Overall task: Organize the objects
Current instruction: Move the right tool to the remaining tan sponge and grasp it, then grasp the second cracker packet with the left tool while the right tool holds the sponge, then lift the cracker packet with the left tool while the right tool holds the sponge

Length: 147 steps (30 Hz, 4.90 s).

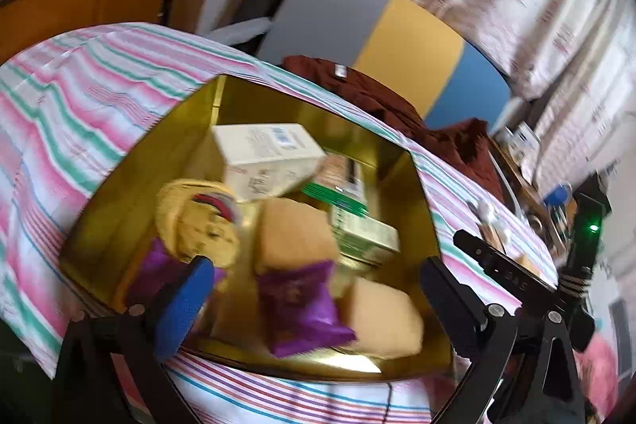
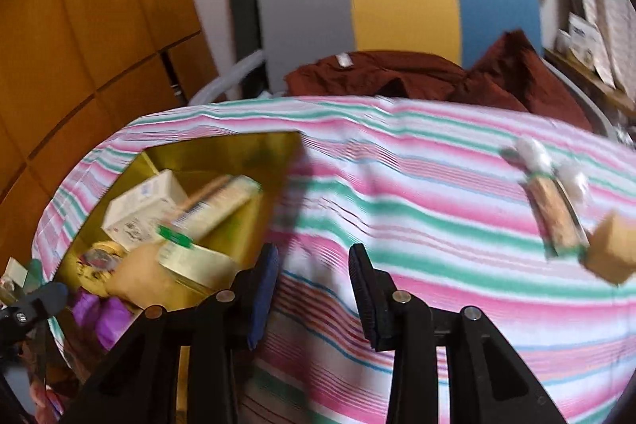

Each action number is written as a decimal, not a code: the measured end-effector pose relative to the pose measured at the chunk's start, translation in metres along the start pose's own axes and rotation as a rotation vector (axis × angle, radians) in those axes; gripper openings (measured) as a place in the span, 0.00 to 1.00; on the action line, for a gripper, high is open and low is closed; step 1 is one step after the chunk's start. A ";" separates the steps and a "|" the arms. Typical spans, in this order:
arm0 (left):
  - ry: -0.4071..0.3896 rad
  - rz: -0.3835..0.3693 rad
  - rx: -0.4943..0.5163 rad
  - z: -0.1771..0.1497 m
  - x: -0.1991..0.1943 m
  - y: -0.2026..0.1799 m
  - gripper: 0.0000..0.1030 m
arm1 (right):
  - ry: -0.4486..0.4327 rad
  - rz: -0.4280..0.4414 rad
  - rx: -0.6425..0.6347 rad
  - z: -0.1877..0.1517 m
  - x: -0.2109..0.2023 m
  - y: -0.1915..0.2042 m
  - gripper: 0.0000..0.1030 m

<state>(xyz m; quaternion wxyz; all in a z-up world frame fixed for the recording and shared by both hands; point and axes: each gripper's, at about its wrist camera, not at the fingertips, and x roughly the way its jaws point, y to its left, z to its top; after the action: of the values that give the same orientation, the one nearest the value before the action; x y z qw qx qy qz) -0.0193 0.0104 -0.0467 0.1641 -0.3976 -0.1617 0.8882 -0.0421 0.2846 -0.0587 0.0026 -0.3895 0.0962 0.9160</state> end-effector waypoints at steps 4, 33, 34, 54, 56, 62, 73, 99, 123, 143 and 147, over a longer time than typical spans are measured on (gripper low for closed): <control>0.007 -0.038 0.081 -0.007 -0.001 -0.020 1.00 | 0.019 -0.039 0.040 -0.018 -0.006 -0.030 0.36; 0.090 -0.121 0.221 -0.042 -0.016 -0.085 1.00 | 0.071 -0.134 0.226 0.032 0.019 -0.182 0.49; 0.093 -0.123 0.225 -0.042 -0.015 -0.087 1.00 | 0.068 -0.077 0.207 0.026 0.012 -0.172 0.49; 0.150 -0.146 0.336 -0.059 0.000 -0.133 1.00 | -0.021 -0.332 0.061 -0.004 -0.047 -0.259 0.77; 0.156 -0.148 0.345 -0.058 0.003 -0.138 1.00 | -0.067 -0.337 0.072 -0.012 -0.049 -0.253 0.67; 0.159 -0.140 0.402 -0.048 0.022 -0.170 1.00 | -0.160 -0.353 0.220 -0.025 -0.062 -0.253 0.38; 0.198 -0.130 0.563 -0.021 0.100 -0.243 1.00 | -0.148 -0.226 0.201 -0.033 -0.068 -0.255 0.62; 0.250 -0.038 0.904 -0.031 0.259 -0.338 0.95 | -0.245 -0.408 0.222 -0.047 -0.070 -0.260 0.27; 0.072 -0.048 0.704 -0.057 0.192 -0.283 0.55 | -0.298 -0.459 0.161 -0.049 -0.076 -0.246 0.27; -0.005 -0.144 0.487 -0.064 0.081 -0.209 0.55 | -0.277 -0.460 0.061 -0.048 -0.068 -0.228 0.27; -0.041 -0.124 0.431 -0.048 0.059 -0.185 0.55 | -0.278 -0.463 0.041 -0.048 -0.067 -0.224 0.27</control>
<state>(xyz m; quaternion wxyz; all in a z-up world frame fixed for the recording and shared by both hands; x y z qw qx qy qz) 0.0103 0.2085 -0.0386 0.2962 -0.3248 0.0043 0.8982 0.0566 0.5008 -0.0818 0.2329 -0.2715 0.0217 0.9336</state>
